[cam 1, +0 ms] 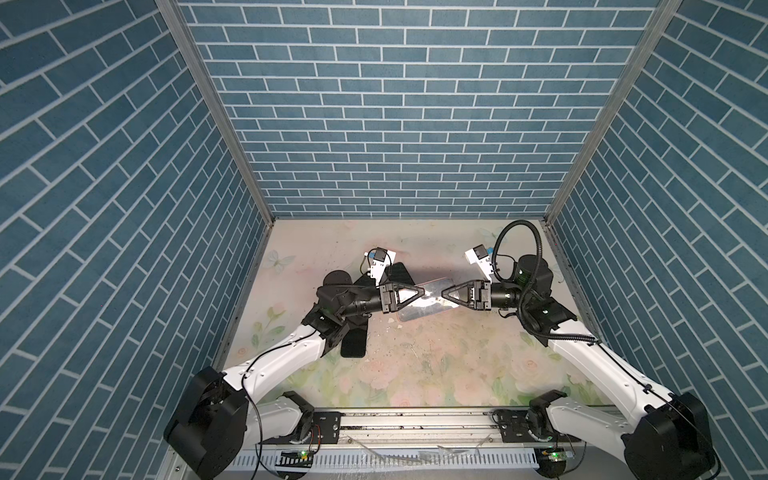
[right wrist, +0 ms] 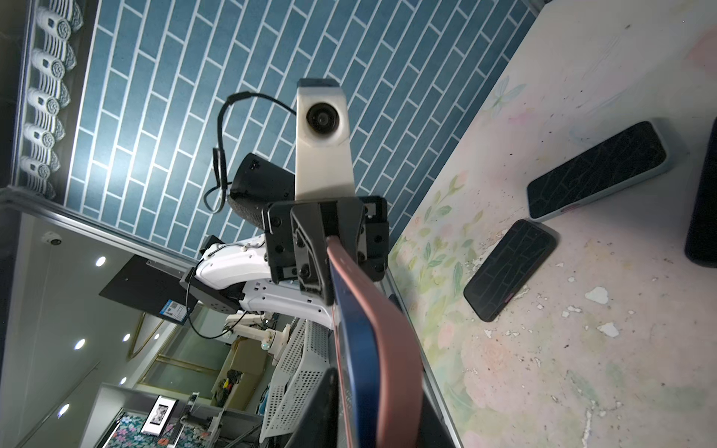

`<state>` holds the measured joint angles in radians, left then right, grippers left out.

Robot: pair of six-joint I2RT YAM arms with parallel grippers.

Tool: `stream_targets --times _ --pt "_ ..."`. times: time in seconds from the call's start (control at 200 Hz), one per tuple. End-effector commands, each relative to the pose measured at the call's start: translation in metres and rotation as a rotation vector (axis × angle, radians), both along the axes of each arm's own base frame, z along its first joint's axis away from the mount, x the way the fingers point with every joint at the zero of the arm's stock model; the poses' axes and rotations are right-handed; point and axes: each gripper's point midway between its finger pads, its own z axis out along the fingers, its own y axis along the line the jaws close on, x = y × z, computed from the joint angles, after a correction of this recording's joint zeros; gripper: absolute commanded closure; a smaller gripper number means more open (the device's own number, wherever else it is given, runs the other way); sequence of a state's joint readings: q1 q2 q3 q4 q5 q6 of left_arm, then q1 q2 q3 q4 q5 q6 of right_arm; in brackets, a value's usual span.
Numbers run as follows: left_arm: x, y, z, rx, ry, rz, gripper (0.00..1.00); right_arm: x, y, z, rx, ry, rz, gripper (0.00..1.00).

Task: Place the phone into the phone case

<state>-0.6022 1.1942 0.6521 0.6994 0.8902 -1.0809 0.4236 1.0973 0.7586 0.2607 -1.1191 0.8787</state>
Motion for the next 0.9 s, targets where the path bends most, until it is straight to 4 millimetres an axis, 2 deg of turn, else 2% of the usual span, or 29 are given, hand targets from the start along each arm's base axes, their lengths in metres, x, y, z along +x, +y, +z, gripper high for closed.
stream_targets --times 0.0,0.205,0.595,0.69,0.78,0.895 --pt "-0.006 -0.003 0.013 -0.025 -0.055 -0.029 1.0 0.013 0.001 0.028 0.042 -0.083 -0.024 0.64" --pt "-0.002 -0.006 0.011 -0.02 -0.046 -0.022 1.0 0.02 0.007 0.03 0.054 -0.056 0.0 0.68" --pt "0.001 -0.009 0.005 -0.007 -0.028 -0.021 1.0 0.02 0.006 0.019 0.048 -0.058 -0.01 0.89" --pt "0.001 -0.009 0.004 -0.004 -0.026 -0.021 1.0 0.023 0.005 0.015 0.024 -0.082 -0.027 0.91" --pt "0.001 -0.009 0.003 -0.002 -0.022 -0.016 1.0 0.024 0.003 0.015 0.005 -0.123 -0.051 0.9" --pt "0.002 -0.008 0.003 0.001 -0.02 -0.006 1.0 0.023 0.0 0.015 -0.041 -0.142 -0.07 0.71"
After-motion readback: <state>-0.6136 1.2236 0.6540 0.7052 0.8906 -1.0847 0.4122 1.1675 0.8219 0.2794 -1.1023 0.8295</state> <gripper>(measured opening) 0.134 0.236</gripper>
